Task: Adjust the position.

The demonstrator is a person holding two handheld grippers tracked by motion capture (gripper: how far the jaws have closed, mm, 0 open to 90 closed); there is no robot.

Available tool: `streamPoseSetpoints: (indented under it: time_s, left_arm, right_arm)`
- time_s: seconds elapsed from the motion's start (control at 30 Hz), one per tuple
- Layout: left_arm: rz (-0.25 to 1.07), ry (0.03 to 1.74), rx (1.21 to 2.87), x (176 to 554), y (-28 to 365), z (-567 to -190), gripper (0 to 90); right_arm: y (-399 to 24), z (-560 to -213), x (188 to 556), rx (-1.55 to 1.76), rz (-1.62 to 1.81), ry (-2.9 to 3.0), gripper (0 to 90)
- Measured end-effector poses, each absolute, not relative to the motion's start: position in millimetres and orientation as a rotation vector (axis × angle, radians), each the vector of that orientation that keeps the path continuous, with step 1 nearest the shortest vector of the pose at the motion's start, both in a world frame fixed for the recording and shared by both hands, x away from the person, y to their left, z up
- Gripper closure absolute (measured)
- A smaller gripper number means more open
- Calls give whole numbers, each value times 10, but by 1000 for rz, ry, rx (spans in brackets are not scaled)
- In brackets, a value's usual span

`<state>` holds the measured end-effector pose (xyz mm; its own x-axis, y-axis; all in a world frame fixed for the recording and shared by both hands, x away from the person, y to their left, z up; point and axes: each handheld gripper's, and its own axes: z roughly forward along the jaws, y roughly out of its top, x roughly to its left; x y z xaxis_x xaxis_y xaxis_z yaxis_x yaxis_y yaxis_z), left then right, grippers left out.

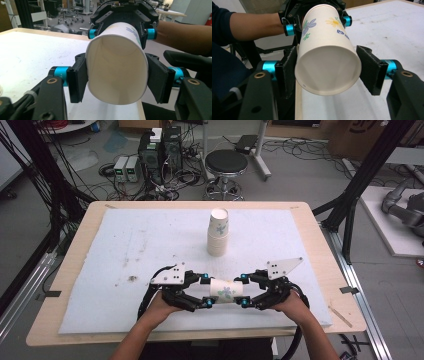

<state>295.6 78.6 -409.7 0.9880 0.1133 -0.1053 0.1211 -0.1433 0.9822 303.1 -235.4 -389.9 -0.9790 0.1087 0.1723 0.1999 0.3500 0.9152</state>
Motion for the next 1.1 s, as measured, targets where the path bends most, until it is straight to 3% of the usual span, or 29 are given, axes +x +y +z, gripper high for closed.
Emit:
streamPoseSetpoints:
  time_s: [0.2,1.1]
  left_arm:
    - [0,184,1727,2955,792,-4090,392]
    - [126,189,2179,3089,686,-3614,383]
  right_arm:
    - [-2324,-3899,3028,-344,-1724,-2501,198]
    - [-1989,-3590,3013,-222,-1369,-3016,198]
